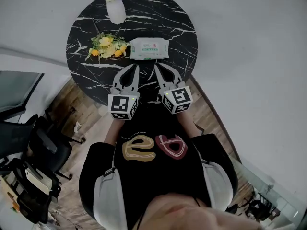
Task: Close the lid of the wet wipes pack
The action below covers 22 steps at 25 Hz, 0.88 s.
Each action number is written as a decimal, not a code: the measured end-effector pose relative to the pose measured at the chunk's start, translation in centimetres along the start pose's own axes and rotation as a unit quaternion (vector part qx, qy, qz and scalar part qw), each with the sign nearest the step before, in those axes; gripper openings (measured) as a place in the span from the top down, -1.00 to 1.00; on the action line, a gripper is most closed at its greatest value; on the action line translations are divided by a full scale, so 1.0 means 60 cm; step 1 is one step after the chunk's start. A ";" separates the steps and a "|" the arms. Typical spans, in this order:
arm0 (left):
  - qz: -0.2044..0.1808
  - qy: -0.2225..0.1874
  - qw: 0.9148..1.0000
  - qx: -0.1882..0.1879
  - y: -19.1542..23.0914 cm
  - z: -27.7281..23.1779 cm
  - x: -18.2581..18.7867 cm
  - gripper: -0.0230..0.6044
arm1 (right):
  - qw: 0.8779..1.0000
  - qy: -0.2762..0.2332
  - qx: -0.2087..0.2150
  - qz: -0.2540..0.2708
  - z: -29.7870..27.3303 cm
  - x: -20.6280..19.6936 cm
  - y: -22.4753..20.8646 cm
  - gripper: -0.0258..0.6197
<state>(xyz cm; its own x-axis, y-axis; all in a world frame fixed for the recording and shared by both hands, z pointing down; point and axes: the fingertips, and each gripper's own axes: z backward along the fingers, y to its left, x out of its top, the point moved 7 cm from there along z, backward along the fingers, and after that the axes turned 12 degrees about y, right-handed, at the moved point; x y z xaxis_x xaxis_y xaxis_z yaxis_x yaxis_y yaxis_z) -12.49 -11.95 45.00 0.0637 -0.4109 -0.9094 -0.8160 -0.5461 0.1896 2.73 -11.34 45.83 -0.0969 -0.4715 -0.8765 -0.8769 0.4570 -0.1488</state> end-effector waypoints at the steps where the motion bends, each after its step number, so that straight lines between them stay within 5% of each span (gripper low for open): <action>1: 0.000 -0.001 1.000 -0.001 0.000 0.001 0.000 0.85 | 1.000 -0.001 -0.001 0.003 0.000 0.001 0.003 0.88; 22: -0.023 -0.002 1.000 -0.003 -0.011 0.015 -0.003 0.85 | 0.998 -0.002 -0.016 0.058 0.005 -0.004 0.032 0.89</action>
<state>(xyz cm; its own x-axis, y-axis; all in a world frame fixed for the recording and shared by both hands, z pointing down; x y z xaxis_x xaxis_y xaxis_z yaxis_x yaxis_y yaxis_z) -12.47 -10.84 44.73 0.0995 -0.3820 -0.9188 -0.8090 -0.5686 0.1488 1.20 -10.12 45.61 -0.1966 -0.4141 -0.8888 -0.8750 0.4831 -0.0315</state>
